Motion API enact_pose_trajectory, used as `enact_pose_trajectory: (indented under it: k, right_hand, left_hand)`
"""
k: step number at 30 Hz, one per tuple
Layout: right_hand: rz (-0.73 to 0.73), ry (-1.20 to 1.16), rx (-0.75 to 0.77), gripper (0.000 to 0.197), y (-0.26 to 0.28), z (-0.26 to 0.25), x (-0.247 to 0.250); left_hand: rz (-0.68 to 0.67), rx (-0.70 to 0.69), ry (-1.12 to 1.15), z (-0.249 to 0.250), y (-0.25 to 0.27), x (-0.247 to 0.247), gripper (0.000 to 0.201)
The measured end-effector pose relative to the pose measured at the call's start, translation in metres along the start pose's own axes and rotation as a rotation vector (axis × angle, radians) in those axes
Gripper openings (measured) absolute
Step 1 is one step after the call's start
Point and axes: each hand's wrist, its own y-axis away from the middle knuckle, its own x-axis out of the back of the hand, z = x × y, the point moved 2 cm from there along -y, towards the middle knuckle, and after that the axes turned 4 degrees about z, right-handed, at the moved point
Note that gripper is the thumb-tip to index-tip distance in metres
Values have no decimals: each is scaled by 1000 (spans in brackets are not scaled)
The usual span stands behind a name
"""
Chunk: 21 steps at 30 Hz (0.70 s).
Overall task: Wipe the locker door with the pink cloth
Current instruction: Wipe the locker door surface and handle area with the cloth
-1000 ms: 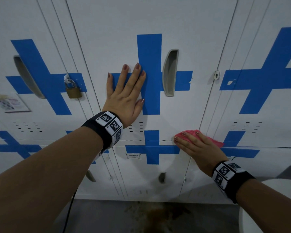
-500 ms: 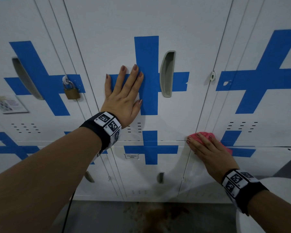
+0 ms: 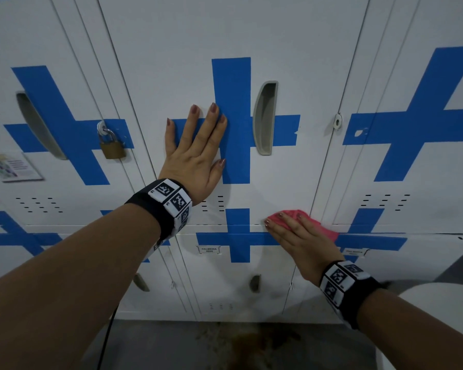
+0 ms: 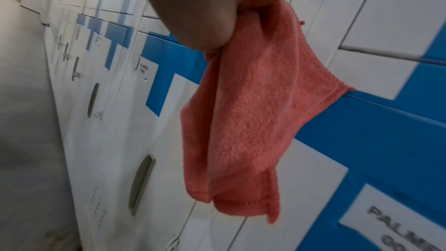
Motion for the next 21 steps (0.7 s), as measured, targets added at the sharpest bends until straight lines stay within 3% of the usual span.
enact_pose_trajectory:
  k: [7, 16, 21]
  right_hand:
    - [-39, 53, 100, 64, -21, -18, 9]
    - [-44, -18, 112, 66, -41, -34, 16]
    - [65, -300, 166, 89, -39, -29, 34]
  left_hand:
    - [6, -3, 3, 0, 0, 0, 74]
    - [14, -13, 9, 0, 0, 0, 73]
    - [5, -12, 14, -1, 0, 1, 73]
